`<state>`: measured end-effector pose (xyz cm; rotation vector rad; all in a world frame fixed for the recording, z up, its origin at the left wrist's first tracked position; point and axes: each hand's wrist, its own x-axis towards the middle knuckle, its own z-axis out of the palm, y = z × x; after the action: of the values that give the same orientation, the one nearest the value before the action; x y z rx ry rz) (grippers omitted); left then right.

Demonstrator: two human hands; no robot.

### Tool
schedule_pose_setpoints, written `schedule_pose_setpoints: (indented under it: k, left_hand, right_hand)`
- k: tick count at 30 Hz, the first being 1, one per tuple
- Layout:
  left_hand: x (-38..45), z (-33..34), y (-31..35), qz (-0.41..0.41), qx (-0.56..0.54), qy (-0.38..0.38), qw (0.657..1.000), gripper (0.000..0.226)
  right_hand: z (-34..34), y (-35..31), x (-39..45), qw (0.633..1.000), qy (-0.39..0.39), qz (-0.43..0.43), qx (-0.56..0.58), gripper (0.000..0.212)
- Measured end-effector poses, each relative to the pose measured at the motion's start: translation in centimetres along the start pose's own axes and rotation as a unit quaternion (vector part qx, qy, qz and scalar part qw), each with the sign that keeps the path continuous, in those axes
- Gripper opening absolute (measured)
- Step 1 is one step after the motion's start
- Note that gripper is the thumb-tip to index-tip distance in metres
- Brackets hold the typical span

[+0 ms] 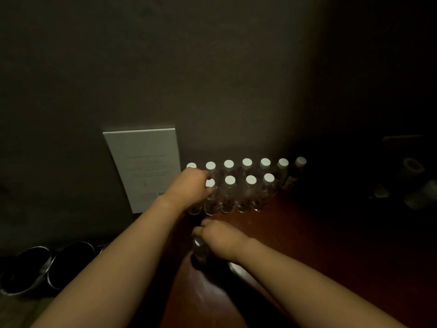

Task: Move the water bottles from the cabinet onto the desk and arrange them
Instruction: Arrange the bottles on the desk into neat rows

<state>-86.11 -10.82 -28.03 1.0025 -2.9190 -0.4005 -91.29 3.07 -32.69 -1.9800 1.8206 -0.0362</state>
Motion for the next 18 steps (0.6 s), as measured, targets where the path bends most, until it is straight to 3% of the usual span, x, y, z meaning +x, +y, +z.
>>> schedule_pose_setpoints:
  k: [7, 18]
  left_hand:
    - [1.1, 0.3, 2.3, 0.029, 0.032, 0.010, 0.999, 0.037]
    - [4.0, 2.4, 7.2, 0.063, 0.006, -0.010, 0.998, 0.037]
  right_hand:
    - [0.1, 2.2, -1.5, 0.999, 0.031, 0.026, 0.018, 0.022]
    - [-2.2, 9.9, -5.7, 0.986, 0.093, 0.138, 0.010, 0.037]
